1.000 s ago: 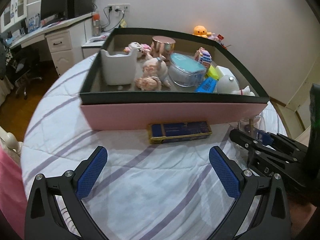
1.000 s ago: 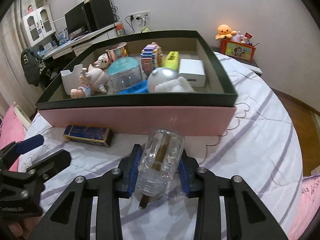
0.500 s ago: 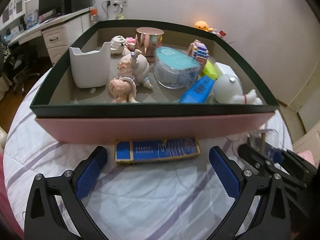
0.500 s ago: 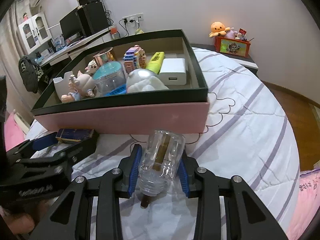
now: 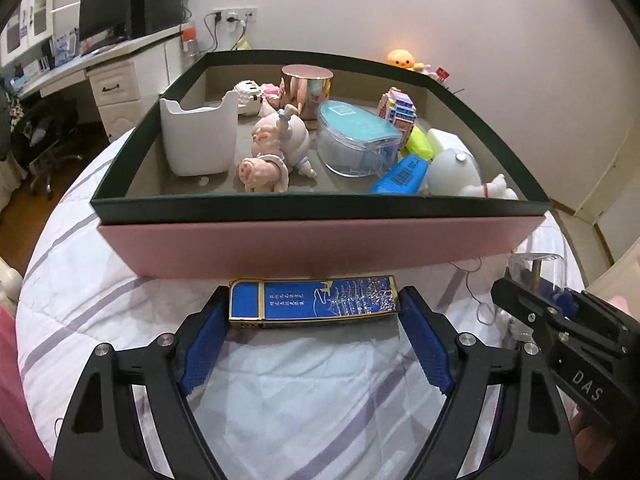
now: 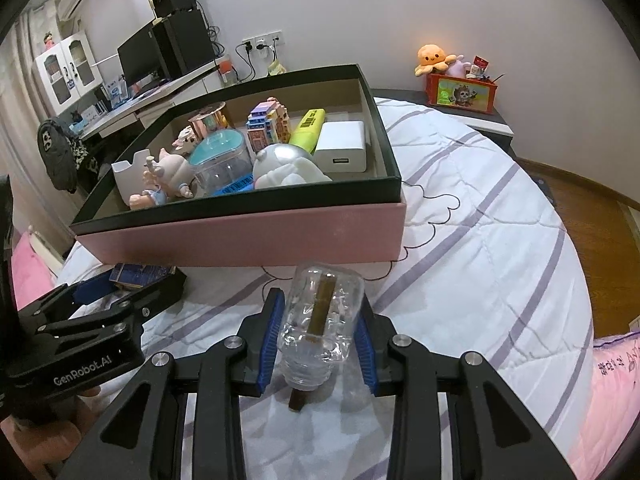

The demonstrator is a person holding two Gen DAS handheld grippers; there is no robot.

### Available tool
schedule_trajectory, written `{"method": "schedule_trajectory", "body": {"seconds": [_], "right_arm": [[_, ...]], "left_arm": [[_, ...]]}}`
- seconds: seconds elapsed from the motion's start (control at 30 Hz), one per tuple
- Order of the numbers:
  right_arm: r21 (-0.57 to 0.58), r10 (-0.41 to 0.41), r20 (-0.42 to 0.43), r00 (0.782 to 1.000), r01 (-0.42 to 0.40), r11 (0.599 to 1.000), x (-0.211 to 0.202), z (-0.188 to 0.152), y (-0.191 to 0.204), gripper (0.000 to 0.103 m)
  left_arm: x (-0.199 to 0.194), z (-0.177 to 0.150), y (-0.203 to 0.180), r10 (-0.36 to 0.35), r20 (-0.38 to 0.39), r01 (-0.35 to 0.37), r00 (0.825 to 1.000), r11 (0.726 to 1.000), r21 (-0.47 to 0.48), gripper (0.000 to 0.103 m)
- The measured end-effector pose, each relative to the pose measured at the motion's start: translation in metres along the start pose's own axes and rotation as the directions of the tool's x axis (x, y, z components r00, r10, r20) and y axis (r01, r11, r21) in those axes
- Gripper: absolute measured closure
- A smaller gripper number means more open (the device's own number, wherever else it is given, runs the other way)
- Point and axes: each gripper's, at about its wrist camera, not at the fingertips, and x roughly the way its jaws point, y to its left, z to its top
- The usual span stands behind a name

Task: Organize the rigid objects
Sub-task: 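Grasp the blue rectangular package with the left tool while the right tool lifts the bottle, then carry the package and bottle into the pink box and open both tools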

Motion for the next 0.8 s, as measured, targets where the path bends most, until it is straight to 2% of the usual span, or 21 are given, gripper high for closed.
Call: {"method": "schedule_trajectory", "body": {"seconds": [0.5,0.63,0.8], "right_arm": [[-0.038,0.006,0.03,1.0,-0.005,0.999,-0.027,0.0,0.022,0.072],[-0.042,-0.019,0.008,1.0,0.019,0.999,-0.02,-0.001,0.026,0.072],[-0.048,-0.054,-0.035,0.998,0.053,0.997,0.002,0.001,0.021,0.069]], "left_arm": [[-0.055,-0.013,0.03,-0.02,0.08,0.021,0.997,1.0,-0.013,0.019],[-0.065,-0.012,0.038,-0.02,0.101,0.022,0.995,1.0,-0.02,0.019],[-0.061,-0.012,0.042,-0.031,0.085,0.034,0.996,0.999,-0.029,0.019]]}}
